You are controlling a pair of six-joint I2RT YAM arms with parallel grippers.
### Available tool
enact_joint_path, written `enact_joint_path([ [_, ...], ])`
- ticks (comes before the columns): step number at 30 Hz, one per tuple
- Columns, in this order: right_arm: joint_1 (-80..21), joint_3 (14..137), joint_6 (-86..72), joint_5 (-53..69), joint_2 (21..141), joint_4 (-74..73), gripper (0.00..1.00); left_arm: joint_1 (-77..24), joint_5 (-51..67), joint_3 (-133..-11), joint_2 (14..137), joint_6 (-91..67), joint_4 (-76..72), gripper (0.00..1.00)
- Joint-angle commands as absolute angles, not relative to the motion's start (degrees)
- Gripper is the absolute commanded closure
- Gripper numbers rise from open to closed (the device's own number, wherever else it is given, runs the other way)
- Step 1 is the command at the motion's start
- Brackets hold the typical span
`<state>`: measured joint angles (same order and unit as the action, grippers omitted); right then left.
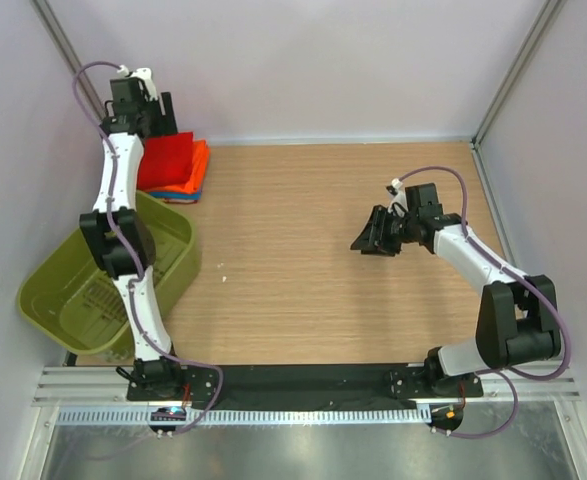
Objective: Fold and stack the t-shirts
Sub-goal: Neatly place the folded tshirt to the corner
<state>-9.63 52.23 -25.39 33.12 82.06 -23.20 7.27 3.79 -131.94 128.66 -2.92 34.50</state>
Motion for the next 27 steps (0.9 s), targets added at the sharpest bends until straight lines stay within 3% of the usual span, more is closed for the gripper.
enact_joint_path([
  [1, -9.58, 57.73, -25.31, 31.29, 77.88, -27.14, 0.53, 3.35, 7.47, -128.25, 116.21, -7.03, 36.80, 0.26],
  [8, -9.49, 63.01, -25.05, 25.76, 65.75, -36.02, 0.27, -12.37, 5.10, -108.39, 99.07, -8.78, 41.48, 0.27],
  [9, -9.58, 63.71, -25.22, 23.66, 63.65, -37.08, 0.07, -15.87, 5.27, -106.02, 94.88, -10.79, 41.48, 0.27],
  [10, -9.49, 65.03, -25.05, 23.12, 62.76, -39.00, 0.01, -17.47, 6.06, -101.04, 93.01, -11.59, 41.31, 0.27],
  [18, -9.49, 63.64, -23.99, 16.10, 52.30, -44.03, 0.00, -31.44, 10.19, -84.93, 77.71, -16.87, 38.32, 0.28],
  [19, -9.49, 63.46, -24.08, 13.73, 51.69, -45.43, 0.00, -32.42, 11.33, -83.16, 76.39, -18.27, 37.71, 0.23],
  [21, -9.58, 63.46, -24.43, 10.91, 50.72, -46.93, 0.00, -34.70, 13.26, -77.73, 72.26, -19.77, 35.87, 0.03],
  [27, -9.49, 62.32, -25.40, 7.56, 46.50, -47.03, 0.00, -36.56, 13.89, -67.95, 63.30, -26.36, 27.78, 0.00],
])
